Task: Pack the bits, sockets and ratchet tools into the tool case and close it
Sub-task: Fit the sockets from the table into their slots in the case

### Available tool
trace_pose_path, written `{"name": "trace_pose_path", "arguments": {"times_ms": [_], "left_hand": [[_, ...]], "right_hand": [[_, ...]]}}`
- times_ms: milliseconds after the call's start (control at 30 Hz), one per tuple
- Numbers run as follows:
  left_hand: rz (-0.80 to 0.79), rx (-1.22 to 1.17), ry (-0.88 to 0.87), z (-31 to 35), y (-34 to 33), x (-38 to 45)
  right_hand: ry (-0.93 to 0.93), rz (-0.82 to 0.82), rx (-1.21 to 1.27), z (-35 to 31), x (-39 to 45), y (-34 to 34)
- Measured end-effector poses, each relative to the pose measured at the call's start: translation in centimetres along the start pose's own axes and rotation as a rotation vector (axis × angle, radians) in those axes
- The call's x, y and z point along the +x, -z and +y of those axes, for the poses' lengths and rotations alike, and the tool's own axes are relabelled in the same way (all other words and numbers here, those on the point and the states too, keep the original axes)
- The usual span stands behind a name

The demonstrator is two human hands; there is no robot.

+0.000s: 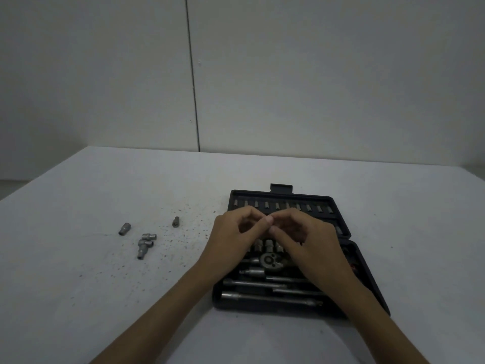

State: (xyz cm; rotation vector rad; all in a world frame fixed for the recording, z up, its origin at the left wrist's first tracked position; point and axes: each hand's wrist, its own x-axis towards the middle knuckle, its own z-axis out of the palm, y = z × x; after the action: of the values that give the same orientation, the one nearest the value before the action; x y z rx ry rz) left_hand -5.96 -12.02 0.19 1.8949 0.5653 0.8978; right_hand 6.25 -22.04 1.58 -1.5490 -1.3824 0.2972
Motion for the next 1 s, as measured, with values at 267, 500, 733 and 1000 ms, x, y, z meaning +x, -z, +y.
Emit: {"name": "trace_pose_path", "arguments": {"times_ms": [267, 500, 733, 1000], "left_hand": [[-0.004, 0.136, -0.08, -0.7, 0.2, -0.7], [-0.045, 0.298, -0.201, -1.4, 0.5, -1.3], [-0.224, 0.458, -0.288, -1.8, 0.0, -1.6], [-0.261, 0.498, -0.267, -1.9, 0.0, -1.6]], "right_hand": [[-0.138, -0.029, 0.084, 0.7, -0.2, 0.5], [-0.342, -0.09, 0.317, 0.6, -0.1, 1.8], [-0.477, -0.013, 0.272, 0.3, 0.2, 5.2], [-0.582, -0.09, -0.089, 1.6, 0.0, 6.5]]}}
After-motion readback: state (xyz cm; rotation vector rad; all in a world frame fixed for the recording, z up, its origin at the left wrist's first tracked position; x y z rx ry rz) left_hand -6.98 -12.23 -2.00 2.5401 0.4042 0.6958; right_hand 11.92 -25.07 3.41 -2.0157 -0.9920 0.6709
